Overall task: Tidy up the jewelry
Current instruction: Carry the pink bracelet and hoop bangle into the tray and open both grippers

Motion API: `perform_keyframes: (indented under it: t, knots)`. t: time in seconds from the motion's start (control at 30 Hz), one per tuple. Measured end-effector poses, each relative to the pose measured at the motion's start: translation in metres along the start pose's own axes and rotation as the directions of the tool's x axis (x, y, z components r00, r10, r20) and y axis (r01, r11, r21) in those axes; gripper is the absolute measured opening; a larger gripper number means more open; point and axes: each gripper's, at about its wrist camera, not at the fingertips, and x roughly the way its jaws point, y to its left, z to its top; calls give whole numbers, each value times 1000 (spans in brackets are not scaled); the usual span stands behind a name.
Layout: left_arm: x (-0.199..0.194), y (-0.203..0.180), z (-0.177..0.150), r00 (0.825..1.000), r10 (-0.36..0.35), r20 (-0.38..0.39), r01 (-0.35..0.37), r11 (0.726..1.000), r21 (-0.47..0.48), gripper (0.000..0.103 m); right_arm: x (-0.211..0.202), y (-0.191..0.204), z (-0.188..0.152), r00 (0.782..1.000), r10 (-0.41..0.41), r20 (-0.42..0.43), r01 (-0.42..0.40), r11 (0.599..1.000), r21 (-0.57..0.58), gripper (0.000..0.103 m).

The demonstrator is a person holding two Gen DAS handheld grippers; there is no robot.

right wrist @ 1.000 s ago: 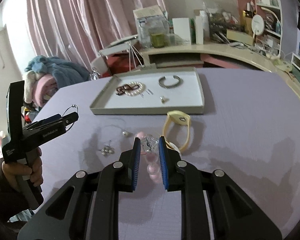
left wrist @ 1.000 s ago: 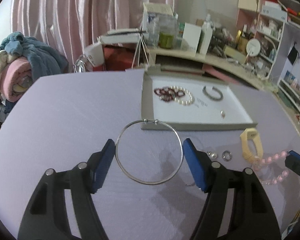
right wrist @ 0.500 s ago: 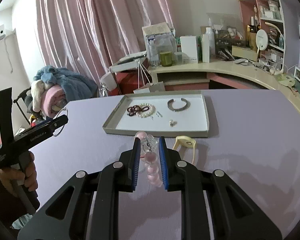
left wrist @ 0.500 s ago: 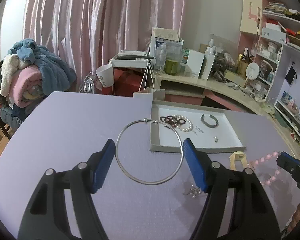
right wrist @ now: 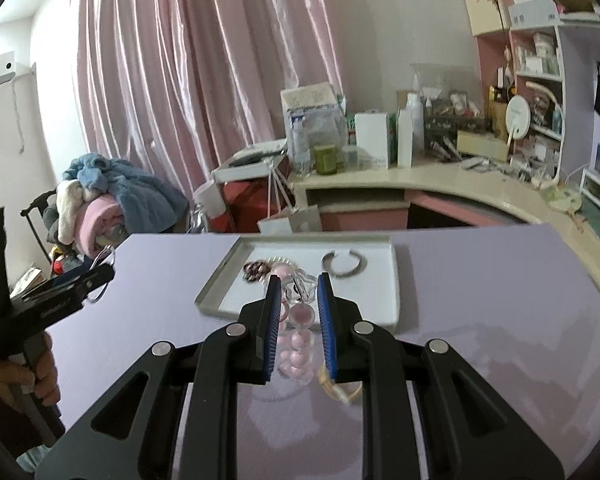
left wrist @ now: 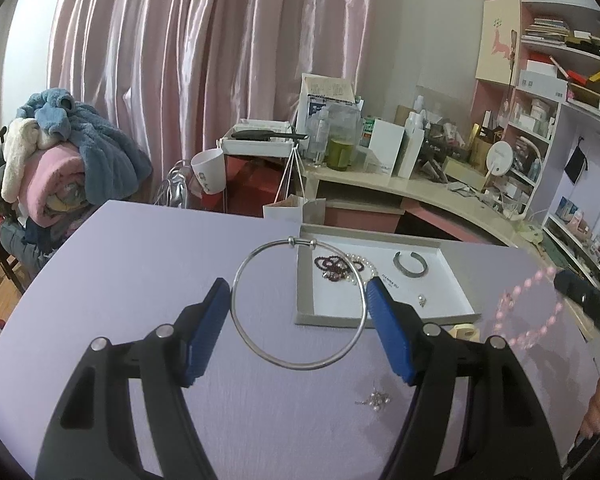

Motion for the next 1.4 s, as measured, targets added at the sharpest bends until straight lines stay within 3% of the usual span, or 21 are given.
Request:
perform_keyframes:
  t: [0.37, 0.77, 1.03, 1.07, 1.13, 1.17, 1.4]
  knots:
    - [1, -2, 18, 999, -15, 31, 15, 1000, 0, 70, 27, -14, 37, 998, -60, 28, 61, 998, -32, 19]
    - [21, -3, 37, 999, -22, 46, 22, 1000, 3, 70, 126, -8, 36, 989, -49, -137, 43, 998, -48, 19]
    - [57, -7, 47, 999, -27, 17, 27, 999, 18, 70, 167, -14, 28, 975, -55, -217, 49, 998, -33, 20]
    - [62, -8, 48, 999, -32, 11, 32, 999, 21, 70, 169, -17, 26, 973, -54, -223, 50, 998, -24, 22]
    - [71, -11, 49, 999, -40, 1, 40, 999, 27, 70, 166, -23, 24, 974, -65, -216, 64, 998, -9, 52]
    - [74, -12, 49, 999, -43, -4, 44, 999, 31, 70, 165, -26, 24, 976, -71, -205, 72, 997, -1, 55]
    - [101, -27, 47, 995, -88, -48, 91, 994, 56, 70, 151, -56, 21, 976, -117, -184, 133, 988, 76, 55]
